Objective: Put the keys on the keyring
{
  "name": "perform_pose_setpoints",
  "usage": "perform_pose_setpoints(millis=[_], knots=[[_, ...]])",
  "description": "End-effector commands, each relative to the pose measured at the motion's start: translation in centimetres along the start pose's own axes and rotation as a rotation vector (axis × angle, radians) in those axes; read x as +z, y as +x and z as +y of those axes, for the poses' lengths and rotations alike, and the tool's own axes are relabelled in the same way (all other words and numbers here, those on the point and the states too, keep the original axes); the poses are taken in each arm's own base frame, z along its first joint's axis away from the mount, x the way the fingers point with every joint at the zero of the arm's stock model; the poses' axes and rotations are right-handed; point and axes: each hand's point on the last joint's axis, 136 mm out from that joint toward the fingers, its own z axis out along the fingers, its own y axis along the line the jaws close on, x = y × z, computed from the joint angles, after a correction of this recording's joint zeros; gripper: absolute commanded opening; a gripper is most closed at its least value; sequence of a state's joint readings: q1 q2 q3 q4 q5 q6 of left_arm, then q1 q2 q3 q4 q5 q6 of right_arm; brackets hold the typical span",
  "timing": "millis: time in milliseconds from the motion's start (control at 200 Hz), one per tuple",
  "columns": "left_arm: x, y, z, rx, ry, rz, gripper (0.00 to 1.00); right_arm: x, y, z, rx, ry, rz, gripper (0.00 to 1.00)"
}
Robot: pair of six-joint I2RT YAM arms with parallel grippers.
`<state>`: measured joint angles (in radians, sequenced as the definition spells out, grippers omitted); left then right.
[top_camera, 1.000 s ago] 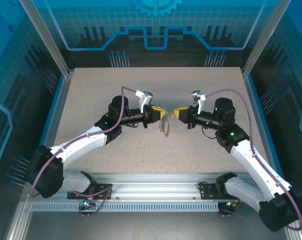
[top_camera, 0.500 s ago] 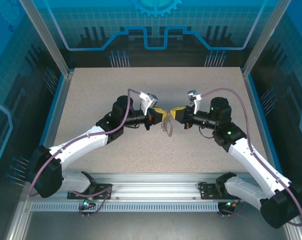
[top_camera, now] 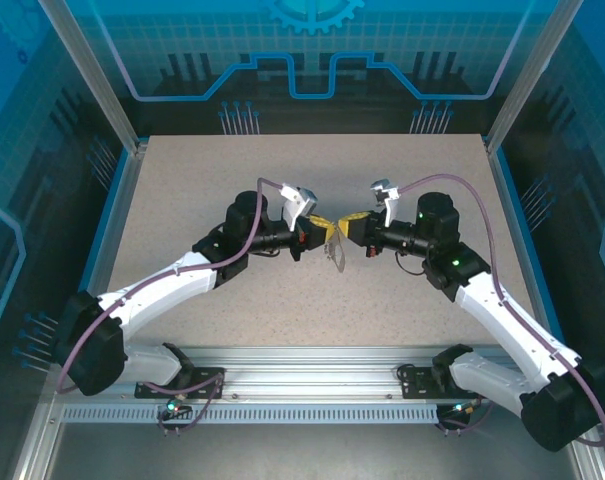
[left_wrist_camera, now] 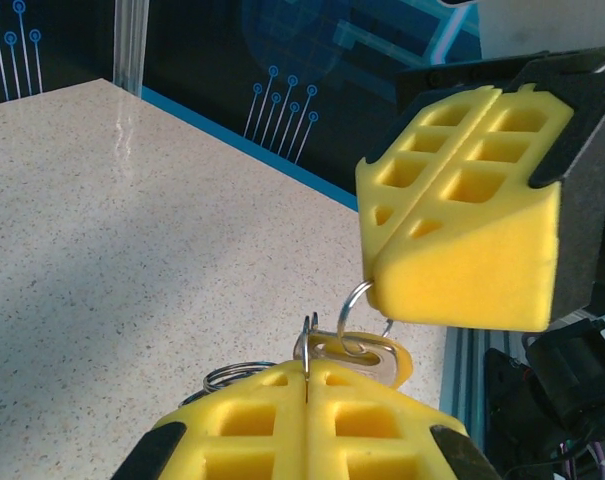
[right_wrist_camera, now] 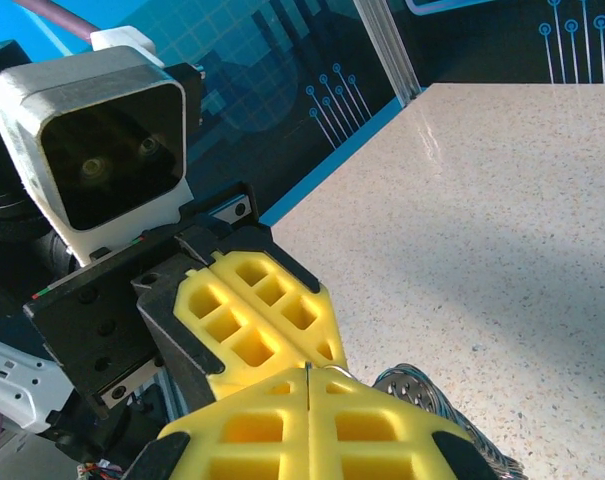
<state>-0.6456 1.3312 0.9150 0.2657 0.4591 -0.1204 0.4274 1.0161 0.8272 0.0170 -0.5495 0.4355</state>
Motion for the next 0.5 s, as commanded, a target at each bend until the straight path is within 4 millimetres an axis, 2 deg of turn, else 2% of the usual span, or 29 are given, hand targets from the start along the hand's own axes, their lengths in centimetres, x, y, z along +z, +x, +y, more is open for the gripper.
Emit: perform_pose_setpoints(millis=[0, 495], knots=[[-0.4, -2.5, -1.1, 0.065, 0.014, -0.054, 0.0, 0.2, -1.3, 0.7, -0.042, -0.008, -0.023, 0.0], [-1.0, -3.1, -1.4, 0.086, 0.0, -0.08, 0.0, 0.0, 0.1, -2.2, -0.001, 0.068, -0.002, 0.0]])
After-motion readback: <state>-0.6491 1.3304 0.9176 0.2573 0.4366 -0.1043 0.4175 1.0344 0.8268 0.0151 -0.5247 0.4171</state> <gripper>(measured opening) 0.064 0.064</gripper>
